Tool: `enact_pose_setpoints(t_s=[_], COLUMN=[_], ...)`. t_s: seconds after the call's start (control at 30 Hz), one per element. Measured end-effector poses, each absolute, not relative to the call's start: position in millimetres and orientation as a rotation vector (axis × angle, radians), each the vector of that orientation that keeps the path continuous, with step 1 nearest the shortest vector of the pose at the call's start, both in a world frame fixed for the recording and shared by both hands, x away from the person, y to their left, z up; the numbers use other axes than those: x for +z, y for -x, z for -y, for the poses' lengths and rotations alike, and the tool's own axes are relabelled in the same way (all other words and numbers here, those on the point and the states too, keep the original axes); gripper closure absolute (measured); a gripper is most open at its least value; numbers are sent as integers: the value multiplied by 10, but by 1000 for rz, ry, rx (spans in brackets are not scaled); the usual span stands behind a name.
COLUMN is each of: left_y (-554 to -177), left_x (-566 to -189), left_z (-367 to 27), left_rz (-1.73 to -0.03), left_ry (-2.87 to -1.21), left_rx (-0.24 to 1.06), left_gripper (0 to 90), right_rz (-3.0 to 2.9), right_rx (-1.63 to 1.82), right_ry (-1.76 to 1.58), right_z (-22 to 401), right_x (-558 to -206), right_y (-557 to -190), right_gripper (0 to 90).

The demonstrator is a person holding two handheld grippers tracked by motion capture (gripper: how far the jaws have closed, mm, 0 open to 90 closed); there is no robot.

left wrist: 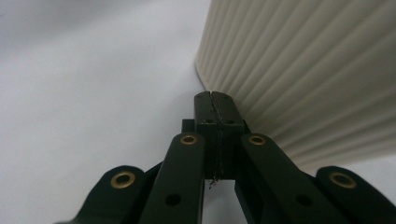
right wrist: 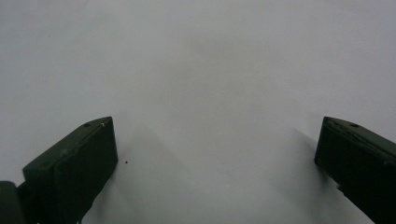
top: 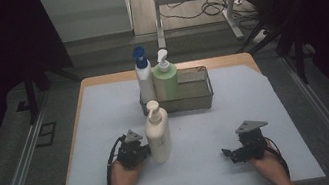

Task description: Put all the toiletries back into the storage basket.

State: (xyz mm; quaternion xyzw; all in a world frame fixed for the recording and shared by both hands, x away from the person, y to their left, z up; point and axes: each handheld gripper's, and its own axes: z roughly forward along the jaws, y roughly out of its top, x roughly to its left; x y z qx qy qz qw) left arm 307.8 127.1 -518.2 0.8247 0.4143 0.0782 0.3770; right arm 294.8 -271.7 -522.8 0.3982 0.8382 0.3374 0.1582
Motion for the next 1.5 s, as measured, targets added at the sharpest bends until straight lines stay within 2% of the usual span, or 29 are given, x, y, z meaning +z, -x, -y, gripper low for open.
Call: enact_pose_setpoints(t_s=[0.77, 1.5], left_y=[-2829, -2777], left_x=[-5152, -5148], left_z=[-965, -732], left_rz=[-943, -847], left_ry=[-2188, -2223], left_rx=[153, 133], left_gripper=[893, 877], right_rz=[-2400, -2398], right_rx=[960, 958], right_ry=[-1135, -1139], right_z=[2717, 2712], right_x=[-5227, -5227], right_y=[-2948, -2949], right_gripper=[0, 0])
